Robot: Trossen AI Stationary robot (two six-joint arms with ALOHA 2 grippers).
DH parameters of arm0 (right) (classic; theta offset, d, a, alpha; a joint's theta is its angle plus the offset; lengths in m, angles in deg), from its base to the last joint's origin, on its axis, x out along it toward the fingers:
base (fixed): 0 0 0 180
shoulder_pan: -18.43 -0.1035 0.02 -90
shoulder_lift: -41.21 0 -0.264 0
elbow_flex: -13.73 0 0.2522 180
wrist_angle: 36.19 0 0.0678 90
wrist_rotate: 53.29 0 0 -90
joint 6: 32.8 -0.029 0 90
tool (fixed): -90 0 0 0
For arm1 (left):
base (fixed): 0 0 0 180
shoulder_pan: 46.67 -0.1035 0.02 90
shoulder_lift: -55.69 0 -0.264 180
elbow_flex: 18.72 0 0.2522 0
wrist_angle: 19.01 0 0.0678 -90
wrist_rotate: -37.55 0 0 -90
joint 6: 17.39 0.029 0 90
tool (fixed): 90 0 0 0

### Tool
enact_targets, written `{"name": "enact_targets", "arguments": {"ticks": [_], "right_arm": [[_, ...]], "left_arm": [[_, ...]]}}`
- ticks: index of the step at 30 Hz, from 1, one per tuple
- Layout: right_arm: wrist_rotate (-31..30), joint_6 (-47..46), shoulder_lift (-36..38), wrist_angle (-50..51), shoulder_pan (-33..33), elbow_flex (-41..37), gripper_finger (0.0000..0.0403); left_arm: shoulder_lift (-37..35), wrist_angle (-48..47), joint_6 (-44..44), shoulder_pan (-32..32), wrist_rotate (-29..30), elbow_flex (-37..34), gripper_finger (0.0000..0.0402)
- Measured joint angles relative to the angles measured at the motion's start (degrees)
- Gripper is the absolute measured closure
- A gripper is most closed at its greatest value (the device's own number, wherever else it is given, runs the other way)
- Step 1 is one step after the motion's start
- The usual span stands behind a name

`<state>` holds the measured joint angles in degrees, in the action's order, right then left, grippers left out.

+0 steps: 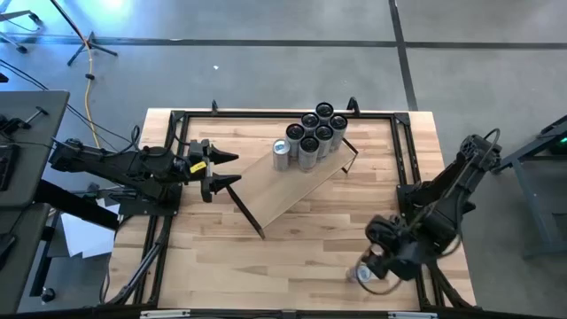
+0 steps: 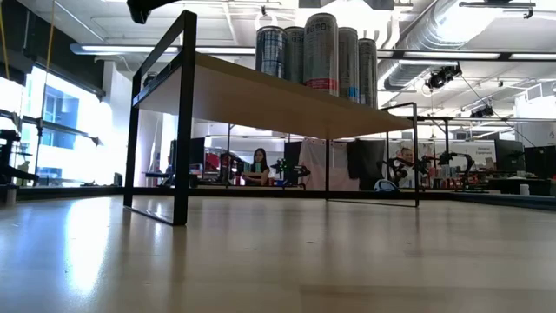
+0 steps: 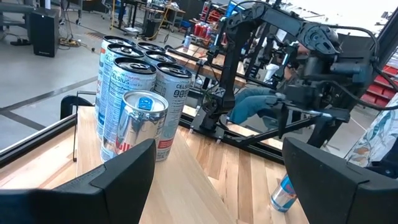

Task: Place canned beverage on shelf
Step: Put the blue soda can on the shelf and align it with the other blue soda can

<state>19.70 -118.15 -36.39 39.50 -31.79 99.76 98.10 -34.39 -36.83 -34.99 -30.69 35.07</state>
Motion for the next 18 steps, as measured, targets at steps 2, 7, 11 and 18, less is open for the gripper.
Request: {"name": "enact_targets", "arguments": {"ticks": [2, 7, 11, 18], "right_arm": [[0.47, 0.82, 0.0, -0.02, -2.71, 0.0, 0.009], [2.4, 1.05, -1.23, 0.0, -9.0, 0.0, 0.009], [2.83, 5.47, -4.21, -0.08, -12.67, 0.0, 0.009], [2.91, 9.11, -11.75, -0.28, -14.37, 0.0, 0.009]], "left_arm": [[0.0, 0.1, 0.0, 0.0, 0.05, 0.0, 0.008], [0.0, 0.12, 0.0, 0.0, 0.13, 0.0, 0.008], [0.0, 0.12, -0.02, -0.02, 0.15, 0.0, 0.008], [0.0, 0.15, -0.02, 0.0, 0.77, 0.0, 0.008]]}}
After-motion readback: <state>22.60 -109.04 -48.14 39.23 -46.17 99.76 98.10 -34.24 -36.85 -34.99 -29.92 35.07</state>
